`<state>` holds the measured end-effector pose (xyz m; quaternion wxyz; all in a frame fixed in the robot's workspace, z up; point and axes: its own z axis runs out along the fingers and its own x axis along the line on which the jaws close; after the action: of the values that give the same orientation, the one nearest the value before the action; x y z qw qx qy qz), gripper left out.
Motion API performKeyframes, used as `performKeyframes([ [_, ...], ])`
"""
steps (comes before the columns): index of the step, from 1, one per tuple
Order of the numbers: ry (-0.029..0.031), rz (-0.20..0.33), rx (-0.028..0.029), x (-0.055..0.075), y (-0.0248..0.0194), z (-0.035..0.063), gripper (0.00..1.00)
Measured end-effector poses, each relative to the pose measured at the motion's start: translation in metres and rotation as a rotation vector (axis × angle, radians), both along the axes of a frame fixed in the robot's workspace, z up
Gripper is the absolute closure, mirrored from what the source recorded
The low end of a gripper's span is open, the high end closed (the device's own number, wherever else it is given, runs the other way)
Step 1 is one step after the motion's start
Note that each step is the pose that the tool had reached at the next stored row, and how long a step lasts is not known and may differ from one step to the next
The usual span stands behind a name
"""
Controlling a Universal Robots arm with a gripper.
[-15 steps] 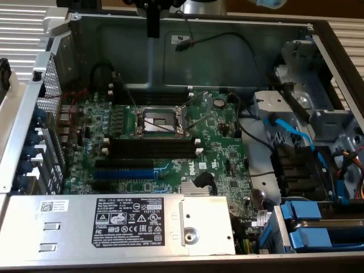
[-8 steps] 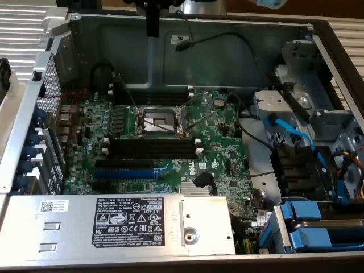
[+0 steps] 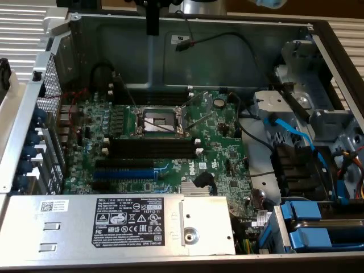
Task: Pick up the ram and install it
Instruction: 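Reach for the ram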
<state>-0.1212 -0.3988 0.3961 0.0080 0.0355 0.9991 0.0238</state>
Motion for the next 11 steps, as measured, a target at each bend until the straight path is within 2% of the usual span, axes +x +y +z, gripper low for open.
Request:
performKeyframes([
  [2,0.0,0.0,-0.0009,0.0,0.0,0.0026,0.9],
  [6,-0.0002,0.0,-0.0012,-0.001,0.0,0.0149,0.9],
  [11,-0.0001,0.0,-0.0013,-0.019,0.0,0.0227,0.9],
])
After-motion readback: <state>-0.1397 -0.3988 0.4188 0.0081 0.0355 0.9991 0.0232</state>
